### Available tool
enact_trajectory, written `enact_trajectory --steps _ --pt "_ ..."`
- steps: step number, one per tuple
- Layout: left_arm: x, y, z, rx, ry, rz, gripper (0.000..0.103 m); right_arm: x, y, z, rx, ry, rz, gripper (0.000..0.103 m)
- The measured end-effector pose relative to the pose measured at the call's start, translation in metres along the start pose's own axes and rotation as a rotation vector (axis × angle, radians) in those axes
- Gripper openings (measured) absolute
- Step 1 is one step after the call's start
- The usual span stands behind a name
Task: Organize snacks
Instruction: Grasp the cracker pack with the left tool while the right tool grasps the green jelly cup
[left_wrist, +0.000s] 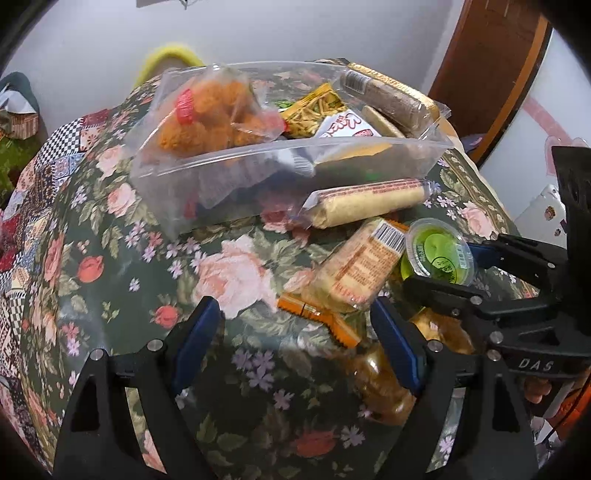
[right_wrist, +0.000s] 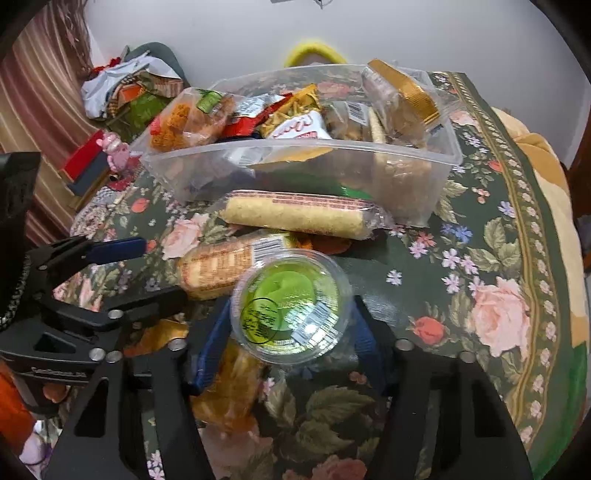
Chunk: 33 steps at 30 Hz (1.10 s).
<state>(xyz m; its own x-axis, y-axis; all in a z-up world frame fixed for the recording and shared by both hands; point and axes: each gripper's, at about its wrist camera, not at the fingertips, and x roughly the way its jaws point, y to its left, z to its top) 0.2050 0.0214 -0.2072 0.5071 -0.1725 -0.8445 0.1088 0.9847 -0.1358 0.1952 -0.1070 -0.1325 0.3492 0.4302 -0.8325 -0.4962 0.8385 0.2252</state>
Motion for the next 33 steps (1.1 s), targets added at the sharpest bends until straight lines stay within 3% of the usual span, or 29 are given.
enact_trajectory --steps 17,20,22,25,33 --pt "0.041 -0.034 0.029 0.09 0.03 -0.054 0.084 -0.026 -0.036 -0.011 0.08 -0.05 -0.062 0.054" --pt "0.04 -0.032 0.029 0.085 0.019 -0.06 0.073 -0.027 -0.039 -0.011 0.091 -0.052 -0.061 0.054" --pt "0.036 -0.031 0.026 0.089 0.009 -0.061 0.056 -0.028 -0.038 -0.011 0.095 -0.055 -0.058 0.054" --pt "0.027 -0.028 0.017 0.094 0.012 -0.086 0.039 -0.03 -0.035 -0.011 0.088 -0.059 -0.057 0.054" --pt "-0.006 -0.018 0.005 0.07 -0.02 -0.091 0.034 -0.041 -0.027 -0.007 0.076 -0.078 -0.06 0.054"
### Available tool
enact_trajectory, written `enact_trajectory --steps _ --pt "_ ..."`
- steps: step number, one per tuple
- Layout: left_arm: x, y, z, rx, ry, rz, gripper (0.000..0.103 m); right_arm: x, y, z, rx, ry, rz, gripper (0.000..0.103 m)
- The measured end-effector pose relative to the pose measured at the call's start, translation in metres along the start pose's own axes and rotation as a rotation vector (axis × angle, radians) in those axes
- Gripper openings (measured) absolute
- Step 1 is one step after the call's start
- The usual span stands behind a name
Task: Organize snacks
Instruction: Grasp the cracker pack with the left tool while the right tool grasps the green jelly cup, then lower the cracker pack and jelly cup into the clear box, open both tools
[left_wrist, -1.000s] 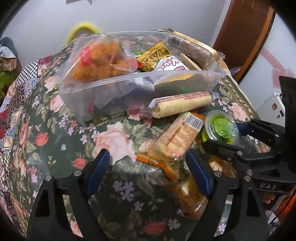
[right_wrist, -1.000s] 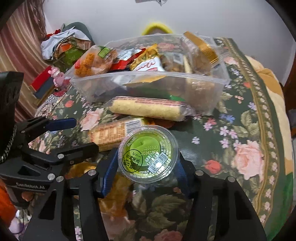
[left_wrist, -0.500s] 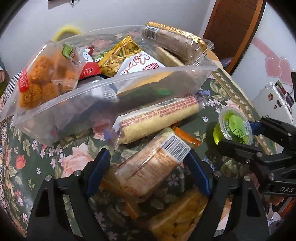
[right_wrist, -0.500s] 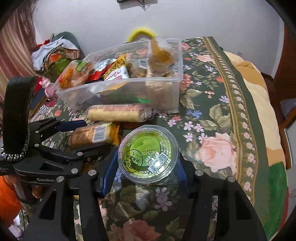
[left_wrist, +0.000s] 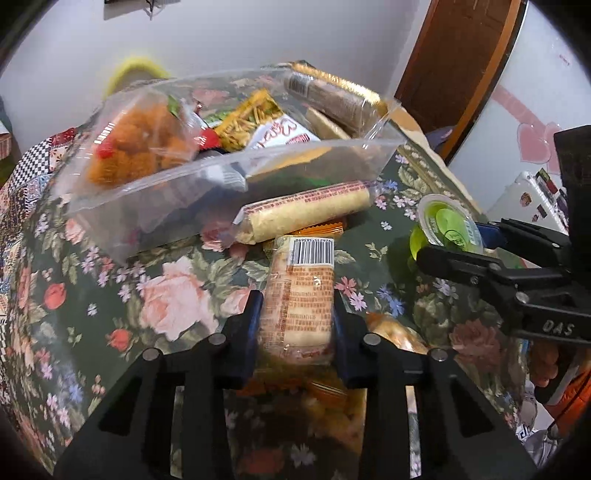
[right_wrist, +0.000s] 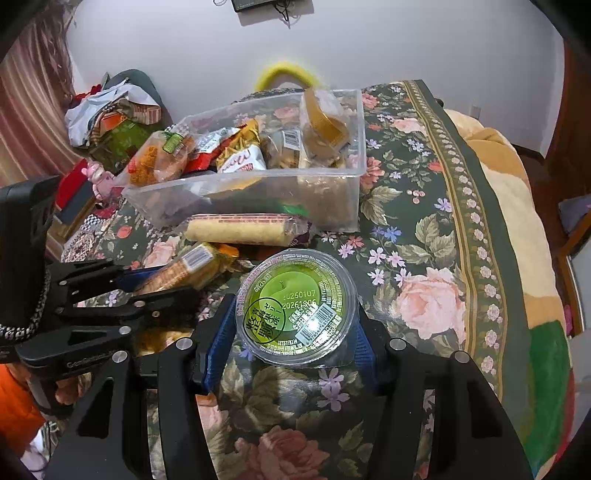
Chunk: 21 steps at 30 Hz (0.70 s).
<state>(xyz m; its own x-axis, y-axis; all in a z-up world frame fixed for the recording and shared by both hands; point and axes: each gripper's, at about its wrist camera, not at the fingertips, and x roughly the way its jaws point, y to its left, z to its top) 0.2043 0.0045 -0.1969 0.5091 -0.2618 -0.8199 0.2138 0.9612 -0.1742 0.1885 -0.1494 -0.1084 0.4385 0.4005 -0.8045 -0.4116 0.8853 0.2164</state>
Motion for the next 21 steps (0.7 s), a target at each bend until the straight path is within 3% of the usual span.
enact_trajectory --steps 12,21 --pt "-0.074 -0.003 0.008 0.007 -0.173 0.081 0.034 -0.023 0.016 0.025 -0.038 -0.079 0.003 0.054" --pt "-0.087 -0.001 0.049 -0.033 -0.267 0.087 0.034 -0.035 0.027 0.059 -0.074 -0.182 0.003 0.054"
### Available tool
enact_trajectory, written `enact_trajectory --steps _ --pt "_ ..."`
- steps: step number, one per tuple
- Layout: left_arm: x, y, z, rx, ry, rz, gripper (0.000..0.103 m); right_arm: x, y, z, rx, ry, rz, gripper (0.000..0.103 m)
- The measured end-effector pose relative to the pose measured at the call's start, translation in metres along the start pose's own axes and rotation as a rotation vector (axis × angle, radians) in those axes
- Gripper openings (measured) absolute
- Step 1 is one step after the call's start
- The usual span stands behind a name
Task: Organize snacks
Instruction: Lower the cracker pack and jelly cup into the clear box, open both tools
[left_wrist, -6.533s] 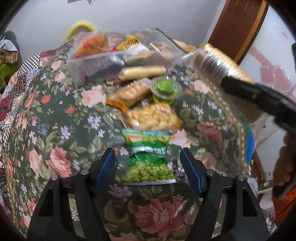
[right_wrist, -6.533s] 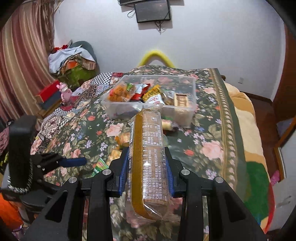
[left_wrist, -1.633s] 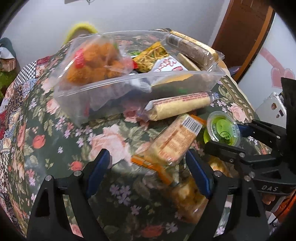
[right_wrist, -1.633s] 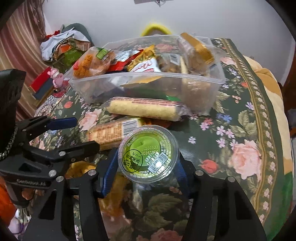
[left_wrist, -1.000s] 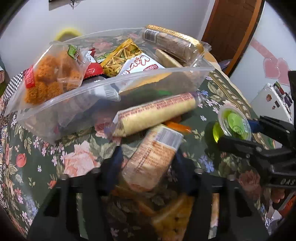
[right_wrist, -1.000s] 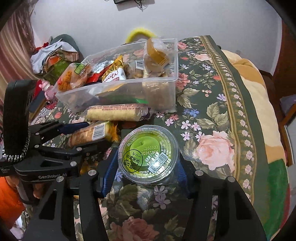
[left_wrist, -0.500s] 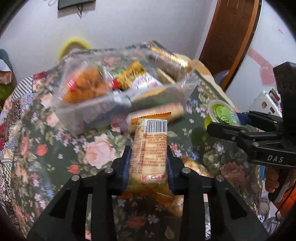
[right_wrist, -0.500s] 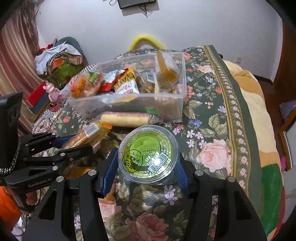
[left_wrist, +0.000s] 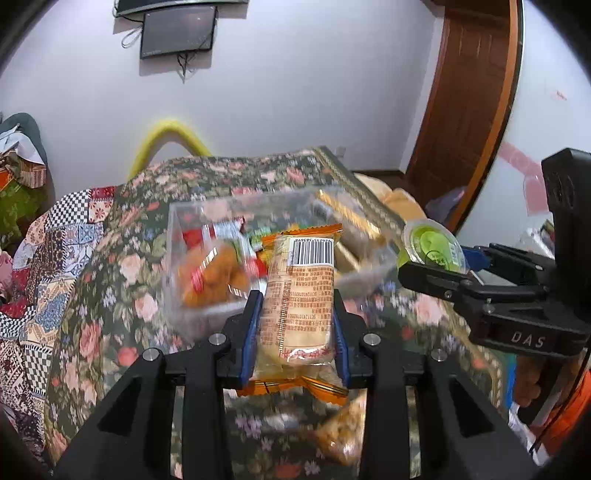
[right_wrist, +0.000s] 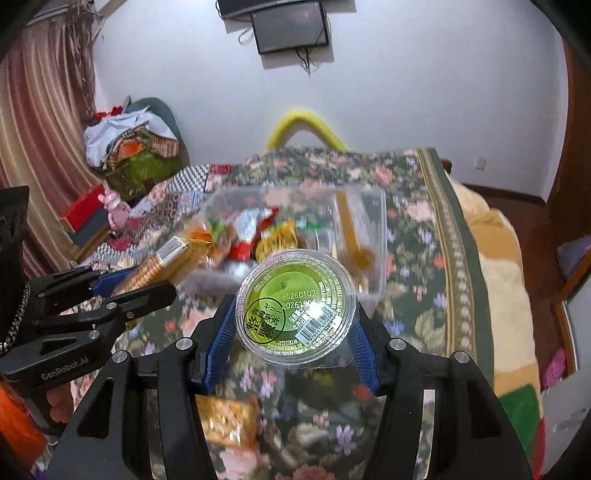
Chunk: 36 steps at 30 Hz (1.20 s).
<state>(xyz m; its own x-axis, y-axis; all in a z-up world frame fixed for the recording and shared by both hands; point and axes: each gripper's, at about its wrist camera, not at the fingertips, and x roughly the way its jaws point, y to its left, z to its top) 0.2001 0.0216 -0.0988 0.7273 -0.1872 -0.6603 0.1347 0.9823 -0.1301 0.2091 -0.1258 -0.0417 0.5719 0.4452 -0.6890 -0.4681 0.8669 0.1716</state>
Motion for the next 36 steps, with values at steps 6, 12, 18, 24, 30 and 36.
enact_trajectory --steps 6,12,18,24,30,36 --pt "0.011 0.006 0.026 -0.03 -0.036 -0.014 0.034 0.009 0.002 0.024 -0.023 -0.043 -0.02 0.054" --pt "0.033 0.012 0.048 -0.052 -0.055 -0.011 0.034 0.025 -0.001 0.043 -0.025 -0.054 -0.031 0.054" --pt "0.06 0.026 0.065 -0.102 -0.047 -0.01 0.034 0.041 -0.004 0.052 -0.022 -0.054 -0.031 0.054" --pt "0.088 0.04 0.077 -0.124 -0.028 0.027 0.034 0.069 -0.012 0.063 0.008 -0.016 0.006 0.054" --pt "0.11 0.05 0.079 -0.126 0.002 0.063 0.034 0.093 -0.017 0.068 0.016 0.018 0.011 0.054" --pt "0.123 0.061 0.072 -0.17 0.035 0.073 0.034 0.107 -0.018 0.067 0.024 0.052 0.011 0.054"
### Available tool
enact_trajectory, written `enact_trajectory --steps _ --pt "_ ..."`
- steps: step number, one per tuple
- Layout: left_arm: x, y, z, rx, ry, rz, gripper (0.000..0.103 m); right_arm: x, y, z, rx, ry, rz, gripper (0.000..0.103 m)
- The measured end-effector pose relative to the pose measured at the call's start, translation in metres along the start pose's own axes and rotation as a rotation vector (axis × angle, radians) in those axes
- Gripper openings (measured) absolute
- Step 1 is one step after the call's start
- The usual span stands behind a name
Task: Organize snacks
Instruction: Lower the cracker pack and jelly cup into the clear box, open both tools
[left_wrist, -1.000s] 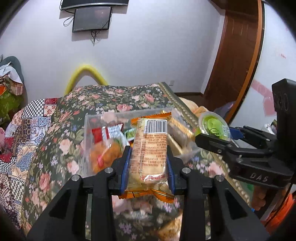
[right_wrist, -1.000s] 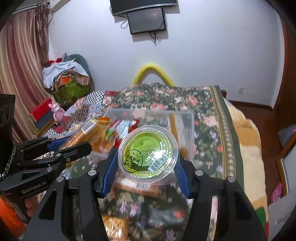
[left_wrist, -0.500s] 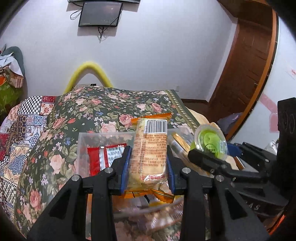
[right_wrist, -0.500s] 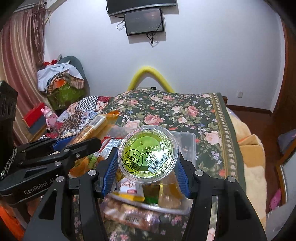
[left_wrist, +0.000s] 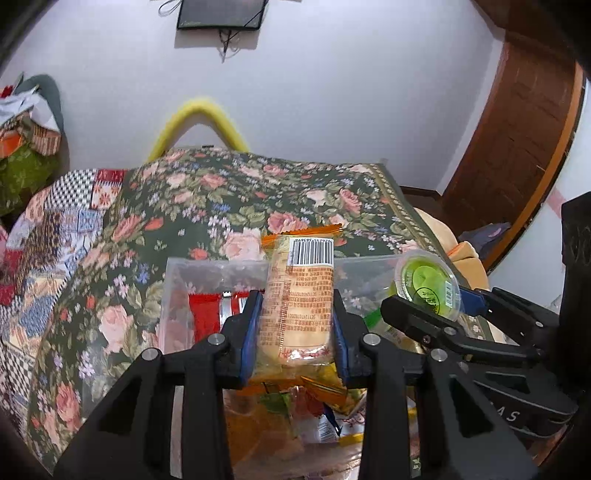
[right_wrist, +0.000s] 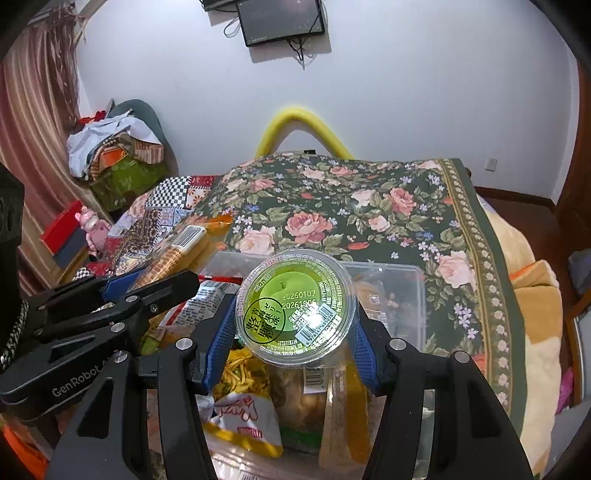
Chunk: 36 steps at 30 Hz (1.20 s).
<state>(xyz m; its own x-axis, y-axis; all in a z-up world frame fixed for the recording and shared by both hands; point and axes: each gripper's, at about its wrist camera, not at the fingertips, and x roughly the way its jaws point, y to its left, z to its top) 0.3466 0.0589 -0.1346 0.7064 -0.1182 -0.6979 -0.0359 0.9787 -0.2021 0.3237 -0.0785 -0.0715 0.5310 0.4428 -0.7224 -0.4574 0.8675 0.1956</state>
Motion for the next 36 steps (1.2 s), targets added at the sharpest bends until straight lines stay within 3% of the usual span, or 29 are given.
enact_trajectory --steps 6,14,21,27,36 --pt "0.001 0.001 -0.003 0.008 0.004 0.016 0.034 0.0 0.004 0.002 -0.022 -0.007 -0.027 0.055" --pt "-0.023 -0.007 -0.003 0.038 -0.02 -0.009 0.043 -0.021 0.007 0.001 -0.052 -0.034 -0.028 0.055" --pt "-0.065 -0.015 -0.015 0.083 -0.059 -0.015 0.058 -0.053 0.009 -0.017 -0.078 -0.049 -0.027 0.058" --pt "-0.093 -0.016 -0.046 0.115 -0.031 -0.021 0.064 -0.078 0.007 -0.045 -0.085 -0.026 -0.035 0.061" --pt "-0.109 -0.034 -0.129 0.187 0.121 -0.054 0.071 -0.1 -0.002 -0.103 -0.049 0.062 -0.054 0.062"
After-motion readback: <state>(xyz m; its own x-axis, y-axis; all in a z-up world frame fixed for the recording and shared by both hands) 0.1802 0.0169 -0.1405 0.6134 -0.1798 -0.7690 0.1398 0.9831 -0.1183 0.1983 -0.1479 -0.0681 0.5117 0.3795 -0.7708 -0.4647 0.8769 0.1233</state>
